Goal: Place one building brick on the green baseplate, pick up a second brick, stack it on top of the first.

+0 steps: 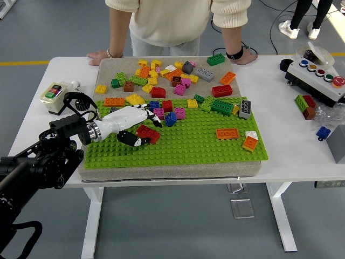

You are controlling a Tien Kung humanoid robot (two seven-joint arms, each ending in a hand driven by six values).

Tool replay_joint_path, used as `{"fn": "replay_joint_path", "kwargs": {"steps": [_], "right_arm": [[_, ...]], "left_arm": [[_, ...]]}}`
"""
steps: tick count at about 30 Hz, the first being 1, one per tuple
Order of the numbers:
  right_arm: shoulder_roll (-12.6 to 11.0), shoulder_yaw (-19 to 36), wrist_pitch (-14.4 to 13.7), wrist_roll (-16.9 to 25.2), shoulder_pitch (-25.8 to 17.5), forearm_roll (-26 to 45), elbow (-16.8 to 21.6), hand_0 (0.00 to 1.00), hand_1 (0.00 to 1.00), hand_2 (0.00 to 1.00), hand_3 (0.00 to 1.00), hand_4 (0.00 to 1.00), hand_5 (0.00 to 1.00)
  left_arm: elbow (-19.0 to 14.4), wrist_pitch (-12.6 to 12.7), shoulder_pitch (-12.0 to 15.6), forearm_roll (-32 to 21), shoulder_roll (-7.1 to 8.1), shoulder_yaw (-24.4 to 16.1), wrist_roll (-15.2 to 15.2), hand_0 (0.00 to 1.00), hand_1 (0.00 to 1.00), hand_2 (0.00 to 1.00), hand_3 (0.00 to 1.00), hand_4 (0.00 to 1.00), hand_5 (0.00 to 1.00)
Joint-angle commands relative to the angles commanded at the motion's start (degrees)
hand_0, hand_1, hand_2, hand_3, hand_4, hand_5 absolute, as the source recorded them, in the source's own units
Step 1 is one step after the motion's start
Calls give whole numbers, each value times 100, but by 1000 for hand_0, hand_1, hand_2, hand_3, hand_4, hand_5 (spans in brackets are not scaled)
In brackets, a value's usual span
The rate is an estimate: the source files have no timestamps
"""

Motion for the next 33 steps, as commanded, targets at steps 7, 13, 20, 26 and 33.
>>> {"fn": "replay_joint_path", "kwargs": {"steps": [7, 13, 20, 26, 33], "right_arm": [[3, 3, -4, 4, 4, 1, 0, 741, 668, 717, 597, 919, 496], [1, 5, -1, 2, 10, 1, 0, 741, 669, 716, 597, 920, 497], [1, 10, -2, 0, 15, 4, 0, 738, 668, 716, 596, 918, 497], [1, 8, -3, -2, 15, 5, 0, 743, 668, 715, 596, 919, 497], [-1, 2, -7, -3, 17, 8, 0, 742, 668, 715, 597, 920, 496]], "left_arm": [[19, 51, 3, 0, 37, 98, 0, 998, 832, 686, 669, 634, 2], [28, 30, 4, 0, 37, 113, 0, 998, 836, 695, 682, 643, 2], [93, 21, -21, 0, 9, 81, 0, 998, 839, 704, 689, 657, 2], [177, 38, -27, 0, -7, 85, 0, 998, 840, 712, 694, 717, 2], [261, 33, -43, 0, -34, 80, 0, 998, 840, 718, 694, 737, 4]]}}
